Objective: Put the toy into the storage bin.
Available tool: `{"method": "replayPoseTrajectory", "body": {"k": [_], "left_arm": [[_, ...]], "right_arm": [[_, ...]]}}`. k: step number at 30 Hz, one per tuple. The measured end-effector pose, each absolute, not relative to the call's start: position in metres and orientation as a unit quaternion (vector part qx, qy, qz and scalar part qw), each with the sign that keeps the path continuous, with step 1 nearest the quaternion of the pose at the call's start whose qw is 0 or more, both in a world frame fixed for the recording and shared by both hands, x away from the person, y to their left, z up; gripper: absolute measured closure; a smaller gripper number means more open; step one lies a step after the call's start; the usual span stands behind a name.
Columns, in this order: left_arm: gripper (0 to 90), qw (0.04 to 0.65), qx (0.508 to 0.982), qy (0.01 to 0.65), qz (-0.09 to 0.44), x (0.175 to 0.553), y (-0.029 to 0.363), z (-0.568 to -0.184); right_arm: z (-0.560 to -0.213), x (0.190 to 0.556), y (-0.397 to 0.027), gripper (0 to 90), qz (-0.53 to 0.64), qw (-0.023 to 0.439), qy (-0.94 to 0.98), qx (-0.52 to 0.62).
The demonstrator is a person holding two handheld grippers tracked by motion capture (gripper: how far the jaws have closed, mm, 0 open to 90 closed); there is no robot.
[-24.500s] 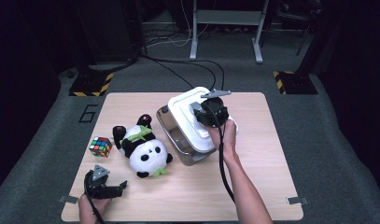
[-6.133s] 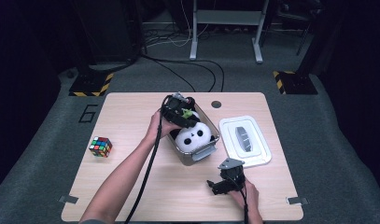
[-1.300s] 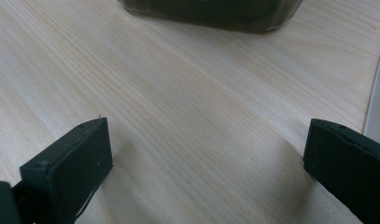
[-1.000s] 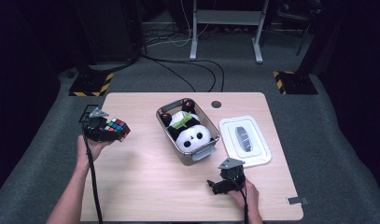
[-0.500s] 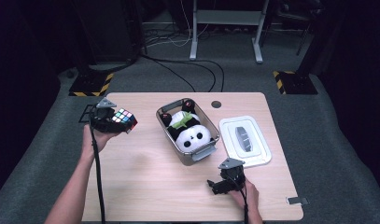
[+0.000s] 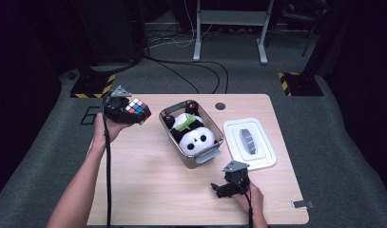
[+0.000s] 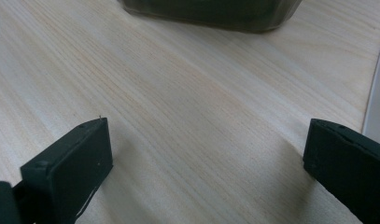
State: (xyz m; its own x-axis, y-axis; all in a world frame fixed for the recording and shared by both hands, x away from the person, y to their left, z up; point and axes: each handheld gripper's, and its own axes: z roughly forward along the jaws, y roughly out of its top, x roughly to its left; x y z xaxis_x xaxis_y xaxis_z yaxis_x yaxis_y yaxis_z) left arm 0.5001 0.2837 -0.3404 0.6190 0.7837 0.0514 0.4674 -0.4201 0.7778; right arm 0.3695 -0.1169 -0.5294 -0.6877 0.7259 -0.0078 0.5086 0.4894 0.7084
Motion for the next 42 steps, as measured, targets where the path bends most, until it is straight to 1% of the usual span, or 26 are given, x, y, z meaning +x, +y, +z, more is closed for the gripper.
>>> {"method": "replayPoseTrajectory", "body": {"k": [25,42], "left_arm": [[34.1,0.392,0.835,0.335,0.192,0.534,0.220,-0.334],[34.0,0.387,0.855,0.308,0.155,0.553,0.182,-0.355]], "right_arm": [[-0.529,0.369,-0.117,0.7,0.355,0.152,0.847,0.365],[-0.529,0.369,-0.117,0.8,0.354,0.154,0.847,0.365]]}}
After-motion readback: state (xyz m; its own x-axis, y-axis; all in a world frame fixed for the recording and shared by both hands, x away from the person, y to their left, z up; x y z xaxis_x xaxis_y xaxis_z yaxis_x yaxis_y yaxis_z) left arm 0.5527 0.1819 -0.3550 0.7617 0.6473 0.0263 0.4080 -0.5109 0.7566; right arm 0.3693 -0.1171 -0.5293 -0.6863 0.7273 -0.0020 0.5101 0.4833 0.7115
